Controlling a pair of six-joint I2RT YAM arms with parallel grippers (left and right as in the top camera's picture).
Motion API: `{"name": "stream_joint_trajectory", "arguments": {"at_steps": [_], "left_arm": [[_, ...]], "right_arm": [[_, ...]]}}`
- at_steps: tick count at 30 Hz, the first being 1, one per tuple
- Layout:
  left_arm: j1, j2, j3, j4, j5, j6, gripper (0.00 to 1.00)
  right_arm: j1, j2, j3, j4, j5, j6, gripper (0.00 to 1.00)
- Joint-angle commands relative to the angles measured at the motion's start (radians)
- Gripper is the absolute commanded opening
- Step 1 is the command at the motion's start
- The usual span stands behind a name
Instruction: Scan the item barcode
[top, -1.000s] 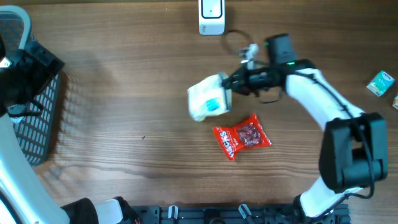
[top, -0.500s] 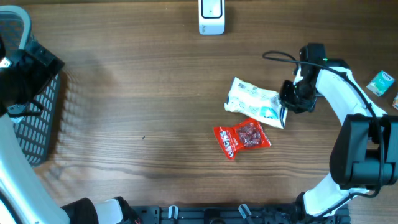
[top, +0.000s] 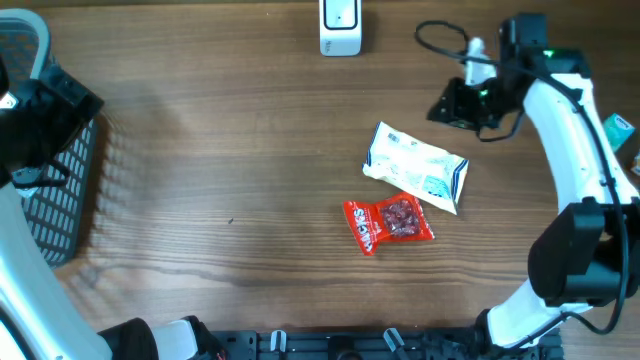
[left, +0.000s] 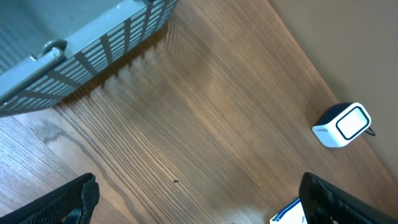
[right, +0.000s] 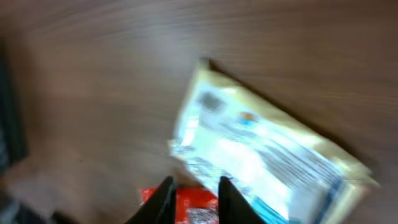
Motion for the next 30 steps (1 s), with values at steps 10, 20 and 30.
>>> {"name": "stream_joint_trajectory", "arguments": {"at_steps": [10, 20, 30], "left_arm": [[0.006, -0.001, 0.010, 0.000, -0.010, 0.015, 1.00], [0.006, -0.001, 0.010, 0.000, -0.010, 0.015, 1.00], [0.006, -0.001, 0.010, 0.000, -0.010, 0.015, 1.00]], "right_arm": [[0.204, 0.066, -0.534, 0.725, -0.175, 0.323, 0.04], [0.124, 0.084, -0.492, 0.695, -0.307, 0.220, 0.04], [-0.094, -0.194, -0.309, 0.299, -0.196, 0.064, 0.04]]}}
